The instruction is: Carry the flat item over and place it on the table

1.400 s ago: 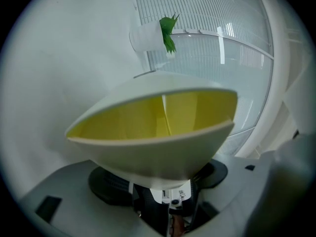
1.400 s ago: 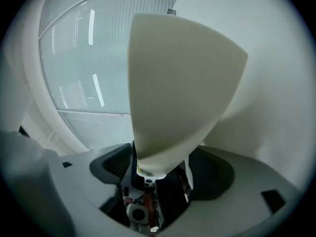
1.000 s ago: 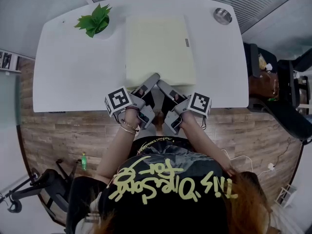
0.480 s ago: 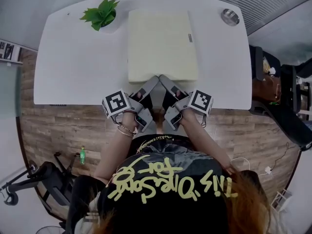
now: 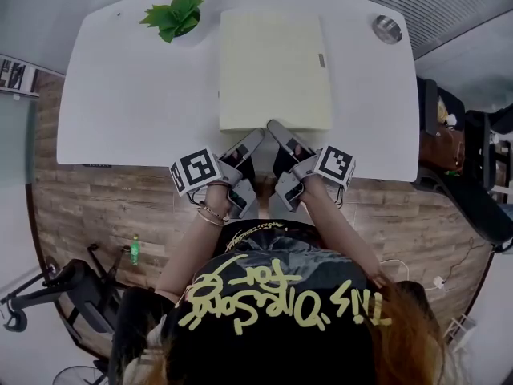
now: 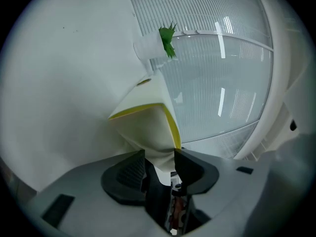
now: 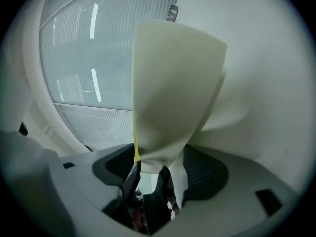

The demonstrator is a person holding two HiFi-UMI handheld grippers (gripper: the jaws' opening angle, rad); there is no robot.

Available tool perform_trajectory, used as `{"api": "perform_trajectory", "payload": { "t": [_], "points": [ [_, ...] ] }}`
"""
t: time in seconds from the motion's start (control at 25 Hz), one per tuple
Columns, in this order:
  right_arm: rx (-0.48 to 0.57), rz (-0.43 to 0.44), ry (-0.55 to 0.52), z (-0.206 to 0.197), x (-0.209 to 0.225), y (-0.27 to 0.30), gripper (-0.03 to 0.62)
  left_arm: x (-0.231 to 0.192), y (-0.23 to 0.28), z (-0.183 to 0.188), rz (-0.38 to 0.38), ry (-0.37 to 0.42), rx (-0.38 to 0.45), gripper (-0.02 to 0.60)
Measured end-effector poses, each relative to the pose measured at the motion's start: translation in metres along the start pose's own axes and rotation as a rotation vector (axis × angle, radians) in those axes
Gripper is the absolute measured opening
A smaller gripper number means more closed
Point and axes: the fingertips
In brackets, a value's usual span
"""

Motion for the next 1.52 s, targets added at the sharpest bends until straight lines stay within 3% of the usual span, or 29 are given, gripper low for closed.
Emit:
{"api": "perform_trajectory", "payload": {
  "t": [0.36, 0.64, 0.8, 1.0, 1.28, 1.4, 1.52],
  "points": [
    [-0.022, 0.001, 0.01, -0.01, -0.007, -0.008, 0.301, -0.001, -0.003, 0.004, 0.001, 0.018, 0.038, 0.137],
    [-0.023, 0.008, -0.015, -0.011, -0.011, -0.01, 0.301, 0.008, 0.0, -0.006, -0.006, 0.055, -0.003, 0.147],
    [-0.012, 0.015, -0.081, -0.003, -0.02, -0.01, 0.301, 0.013, 0.0, -0.008, 0.0, 0.089, -0.02, 0.144],
    [-0.023, 0.041, -0.195, 0.0, -0.036, -0.01, 0.301, 0.031, -0.001, -0.005, -0.002, 0.193, -0.023, 0.137],
    [-0.007, 0.109, -0.256, 0.004, -0.072, -0.02, 0.301, 0.058, -0.007, -0.006, -0.026, 0.298, -0.01, 0.135],
    [0.01, 0.131, -0.359, 0.012, -0.088, -0.021, 0.301, 0.071, -0.009, 0.001, -0.028, 0.381, 0.012, 0.135],
    [0.053, 0.089, -0.517, 0.027, -0.1, -0.028, 0.301, 0.089, -0.013, 0.006, -0.023, 0.504, 0.04, 0.135]
  ]
}}
Point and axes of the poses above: the fingertips, and each gripper's own axes: y forward along the fingers, x to its right, z out of its top, and after that the axes turned 7 degrees about -y, right-handed
